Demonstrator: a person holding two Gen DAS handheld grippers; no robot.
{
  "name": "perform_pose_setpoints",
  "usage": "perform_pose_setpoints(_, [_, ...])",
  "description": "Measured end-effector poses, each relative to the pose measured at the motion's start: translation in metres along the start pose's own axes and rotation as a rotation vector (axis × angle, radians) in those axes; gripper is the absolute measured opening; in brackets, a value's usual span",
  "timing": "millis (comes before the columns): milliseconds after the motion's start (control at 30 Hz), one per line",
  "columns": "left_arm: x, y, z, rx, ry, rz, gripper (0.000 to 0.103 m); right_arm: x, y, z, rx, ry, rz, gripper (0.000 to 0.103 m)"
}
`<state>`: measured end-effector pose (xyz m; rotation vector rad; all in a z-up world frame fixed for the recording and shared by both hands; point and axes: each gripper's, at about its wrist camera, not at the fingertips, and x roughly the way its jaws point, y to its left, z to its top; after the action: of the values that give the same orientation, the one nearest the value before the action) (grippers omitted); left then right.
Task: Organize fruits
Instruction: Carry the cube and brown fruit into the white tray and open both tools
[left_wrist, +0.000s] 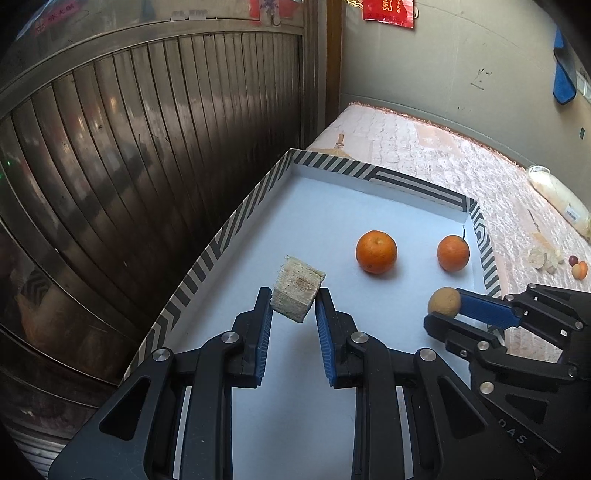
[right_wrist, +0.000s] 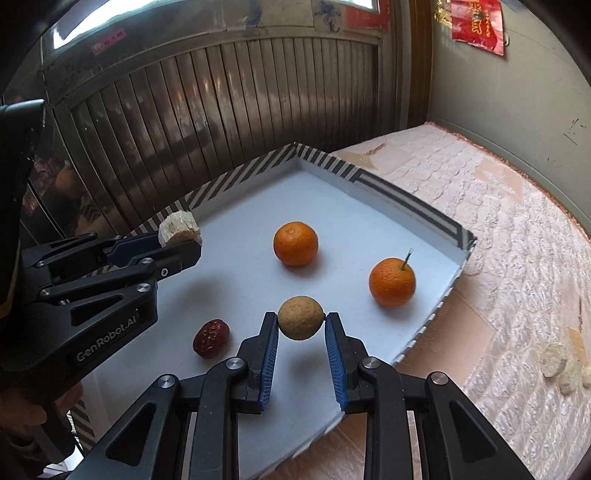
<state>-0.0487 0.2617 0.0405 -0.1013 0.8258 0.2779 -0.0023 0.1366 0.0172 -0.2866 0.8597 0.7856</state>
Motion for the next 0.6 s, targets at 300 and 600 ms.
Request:
perform_pose_setpoints(300, [0.008, -0.005, 0.001, 0.024, 0.025, 0.009, 0.023, 0.011, 0.002, 0.002, -0.013, 0.016, 0.015, 0.025])
perform_pose_setpoints(600, [0.014, -0.005, 0.002, 0.022, 0.051, 0.017, 0.024, 0.008, 0.002, 0.0, -0.006, 0.005, 0.036, 0.03])
